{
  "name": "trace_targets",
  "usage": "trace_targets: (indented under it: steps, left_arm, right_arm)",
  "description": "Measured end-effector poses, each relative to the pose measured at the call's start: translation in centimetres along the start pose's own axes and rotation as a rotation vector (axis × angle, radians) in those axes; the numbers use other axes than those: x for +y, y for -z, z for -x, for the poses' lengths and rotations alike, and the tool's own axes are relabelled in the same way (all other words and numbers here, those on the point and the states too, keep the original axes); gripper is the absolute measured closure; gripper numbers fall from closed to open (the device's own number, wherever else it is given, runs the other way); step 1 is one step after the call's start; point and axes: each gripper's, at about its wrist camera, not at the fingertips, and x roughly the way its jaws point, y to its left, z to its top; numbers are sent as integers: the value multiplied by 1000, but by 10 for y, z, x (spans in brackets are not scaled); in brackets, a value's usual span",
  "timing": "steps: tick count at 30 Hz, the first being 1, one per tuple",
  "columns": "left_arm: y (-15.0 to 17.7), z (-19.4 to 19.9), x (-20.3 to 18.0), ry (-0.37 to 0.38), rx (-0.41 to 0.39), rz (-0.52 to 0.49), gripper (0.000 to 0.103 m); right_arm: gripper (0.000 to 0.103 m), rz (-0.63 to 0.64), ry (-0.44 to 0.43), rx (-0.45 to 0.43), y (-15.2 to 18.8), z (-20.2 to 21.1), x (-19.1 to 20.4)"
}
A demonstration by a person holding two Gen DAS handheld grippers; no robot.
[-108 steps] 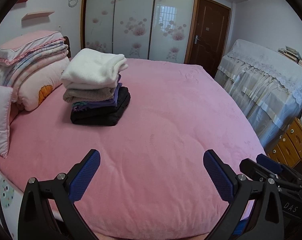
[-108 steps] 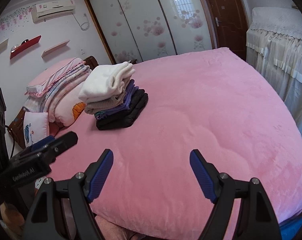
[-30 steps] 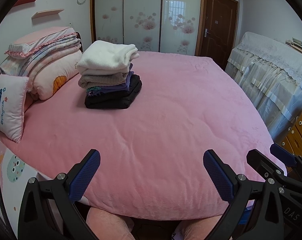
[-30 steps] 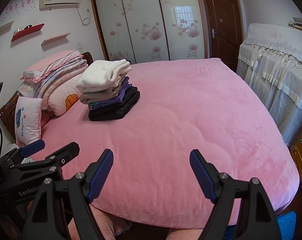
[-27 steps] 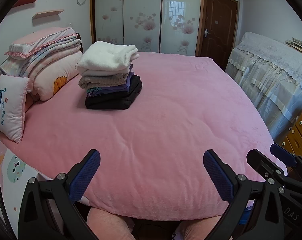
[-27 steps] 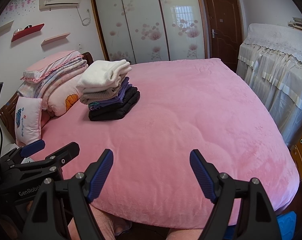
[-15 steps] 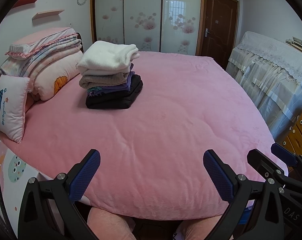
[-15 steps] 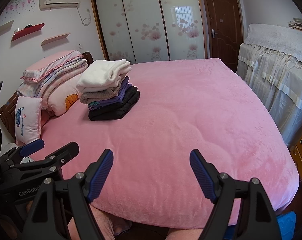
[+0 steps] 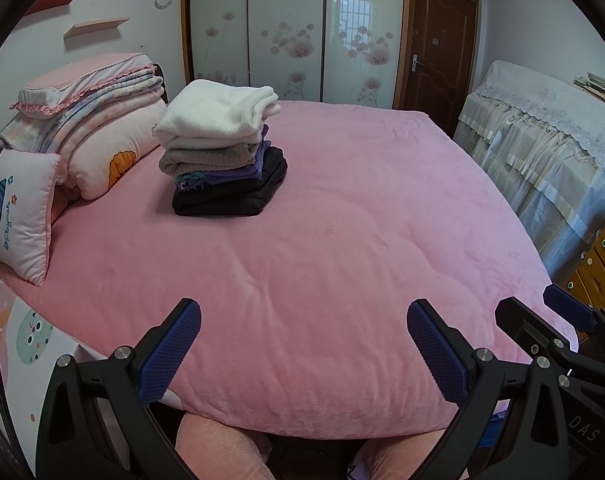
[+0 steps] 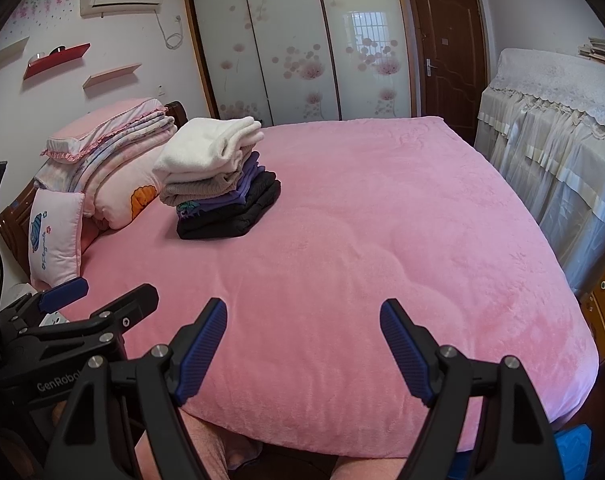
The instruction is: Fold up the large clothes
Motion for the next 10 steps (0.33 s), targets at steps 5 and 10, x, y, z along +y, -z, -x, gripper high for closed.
trace_targets:
  steps: [5,10]
  left_arm:
    - [0,-1,0,-1,4,1,1]
    - [0,-3,1,-4,9,-1,1]
  right_arm:
    - [24,1,-1,1,0,0,0]
    - [24,2,0,2,0,0,0]
